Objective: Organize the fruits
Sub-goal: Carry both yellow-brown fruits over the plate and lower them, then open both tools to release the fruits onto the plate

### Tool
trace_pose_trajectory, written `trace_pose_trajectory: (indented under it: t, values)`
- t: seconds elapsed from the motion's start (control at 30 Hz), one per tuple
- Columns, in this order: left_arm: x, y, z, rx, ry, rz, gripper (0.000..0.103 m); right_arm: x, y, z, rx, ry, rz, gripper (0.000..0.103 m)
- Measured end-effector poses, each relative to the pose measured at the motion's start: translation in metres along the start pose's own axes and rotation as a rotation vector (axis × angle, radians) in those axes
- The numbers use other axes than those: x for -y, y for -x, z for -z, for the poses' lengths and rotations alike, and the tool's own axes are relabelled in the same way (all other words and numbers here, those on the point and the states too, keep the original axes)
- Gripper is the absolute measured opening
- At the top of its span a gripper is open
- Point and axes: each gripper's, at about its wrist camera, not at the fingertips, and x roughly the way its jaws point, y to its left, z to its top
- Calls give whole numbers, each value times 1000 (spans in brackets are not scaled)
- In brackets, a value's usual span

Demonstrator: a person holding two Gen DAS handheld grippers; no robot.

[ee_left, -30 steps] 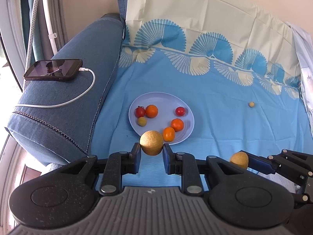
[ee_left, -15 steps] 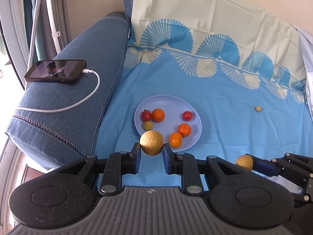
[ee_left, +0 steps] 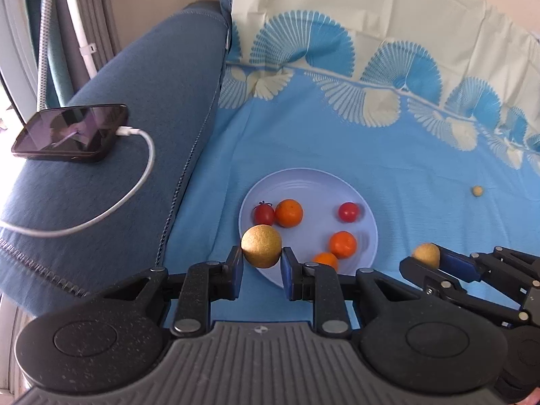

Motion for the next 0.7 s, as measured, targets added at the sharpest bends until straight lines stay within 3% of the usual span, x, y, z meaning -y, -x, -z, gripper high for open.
trace_pose_trajectory:
  t: [0.37, 0.7]
  values:
    - [7, -64, -24, -71, -20, -16, 26, 15, -73, -11, -53, -10, 16, 26]
    - [9, -108, -31, -124, -31, -31, 26, 25, -109, -13, -91, -19, 17, 26]
